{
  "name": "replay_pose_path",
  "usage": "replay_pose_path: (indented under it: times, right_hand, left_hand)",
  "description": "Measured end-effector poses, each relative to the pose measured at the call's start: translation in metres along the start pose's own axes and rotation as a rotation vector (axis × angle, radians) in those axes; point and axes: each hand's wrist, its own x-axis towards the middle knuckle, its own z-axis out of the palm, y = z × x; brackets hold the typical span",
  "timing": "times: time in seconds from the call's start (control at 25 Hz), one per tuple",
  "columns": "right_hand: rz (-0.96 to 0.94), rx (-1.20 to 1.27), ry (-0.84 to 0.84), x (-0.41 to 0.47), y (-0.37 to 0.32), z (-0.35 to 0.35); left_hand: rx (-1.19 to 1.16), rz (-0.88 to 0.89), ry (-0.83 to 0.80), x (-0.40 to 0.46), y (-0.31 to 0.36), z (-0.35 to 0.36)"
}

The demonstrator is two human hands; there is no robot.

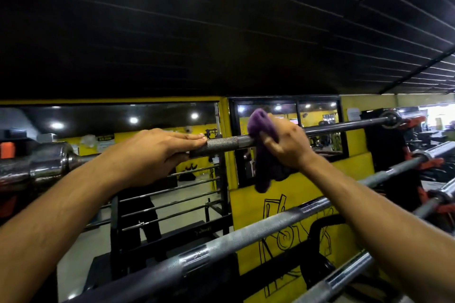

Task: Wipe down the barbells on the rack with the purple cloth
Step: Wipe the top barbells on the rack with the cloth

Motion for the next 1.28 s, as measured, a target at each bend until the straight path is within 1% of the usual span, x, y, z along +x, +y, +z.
replay_pose_path:
  times: [0.04, 0.08, 0.12, 0.16, 0.2, 0.24, 0.32, 0.36, 0.4, 0.44, 0.48, 0.56, 0.6, 0.68, 0.76, 0.84, 0.92, 0.96, 1.04, 1.12, 1.2, 1.24, 1.28]
  right_hand:
    - [0.183, 0.013, -0.112, 0.016, 0.005, -0.007]
    - [0.322, 0.036, -0.295, 0.034, 0.002, -0.014]
    - [0.39, 0.065, -0.485, 0.052, -0.006, -0.017]
    - [0.402, 0.091, -0.622, 0.065, -0.019, -0.014]
    - [0.379, 0.089, -0.675, 0.072, -0.036, -0.01]
    - [0.298, 0.059, -0.62, 0.071, -0.053, -0.002]
    - [0.081, 0.022, -0.26, 0.041, -0.075, 0.011]
    - [-0.036, 0.068, -0.132, 0.019, -0.073, 0.012]
    - [-0.132, 0.106, -0.065, 0.001, -0.059, 0.01]
    - [-0.145, 0.127, -0.045, -0.008, -0.041, 0.004]
    - [-0.049, 0.134, -0.05, -0.008, -0.026, -0.003]
    - [0.207, 0.144, -0.053, 0.0, -0.019, -0.007]
    - [0.242, 0.155, -0.078, 0.004, -0.026, -0.007]
    - [0.133, 0.248, -0.169, 0.003, -0.05, -0.009]
    - [0.007, 0.367, -0.25, -0.012, -0.062, -0.024]
    - [-0.045, 0.422, -0.282, -0.031, -0.064, -0.047]
    - [-0.049, 0.471, -0.317, -0.05, -0.065, -0.069]
    - [-0.006, 0.541, -0.351, -0.056, -0.066, -0.081]
    - [0.187, 0.775, -0.446, -0.068, -0.067, -0.107]
    - [0.319, 0.942, -0.481, -0.078, -0.059, -0.128]
    - [0.335, 0.883, -0.452, -0.09, -0.046, -0.14]
    - [0.336, 0.806, -0.42, -0.097, -0.038, -0.144]
    - [0.353, 0.712, -0.367, -0.106, -0.029, -0.146]
  left_hand:
    - [-0.019, -0.001, 0.002, 0.0, 0.001, -0.001]
    - [-0.036, -0.006, 0.006, 0.0, 0.001, -0.001]
    - [-0.043, -0.01, 0.003, 0.0, 0.002, -0.002]
    - [-0.045, -0.014, -0.006, 0.001, 0.002, -0.003]
    - [-0.041, -0.012, -0.009, 0.001, 0.002, -0.004]
    - [-0.031, -0.016, -0.008, 0.001, 0.003, -0.004]
    - [-0.009, -0.043, -0.017, 0.0, 0.003, -0.004]
    - [-0.009, -0.056, -0.026, 0.0, 0.004, -0.004]
    - [-0.015, -0.066, -0.028, 0.001, 0.005, -0.005]
    - [-0.021, -0.073, -0.026, 0.001, 0.005, -0.006]
    - [-0.028, -0.085, -0.025, 0.002, 0.005, -0.007]
    - [-0.045, -0.1, -0.029, 0.001, 0.006, -0.008]
    - [-0.044, -0.1, -0.033, 0.0, 0.007, -0.009]
    - [-0.039, -0.103, -0.068, 0.001, 0.012, -0.011]
    - [-0.044, -0.15, -0.137, 0.003, 0.014, -0.016]
    - [-0.085, -0.178, -0.161, 0.003, 0.02, -0.018]
    - [-0.246, -0.131, -0.095, 0.002, 0.044, -0.012]
    - [-0.345, -0.086, -0.06, 0.004, 0.064, -0.006]
    - [-0.559, -0.031, -0.032, 0.011, 0.112, 0.014]
    - [-0.812, -0.042, -0.044, 0.023, 0.149, 0.035]
    - [-1.012, -0.115, -0.085, 0.04, 0.169, 0.05]
    - [-1.045, -0.14, -0.1, 0.049, 0.174, 0.055]
    - [-1.027, -0.161, -0.108, 0.06, 0.178, 0.059]
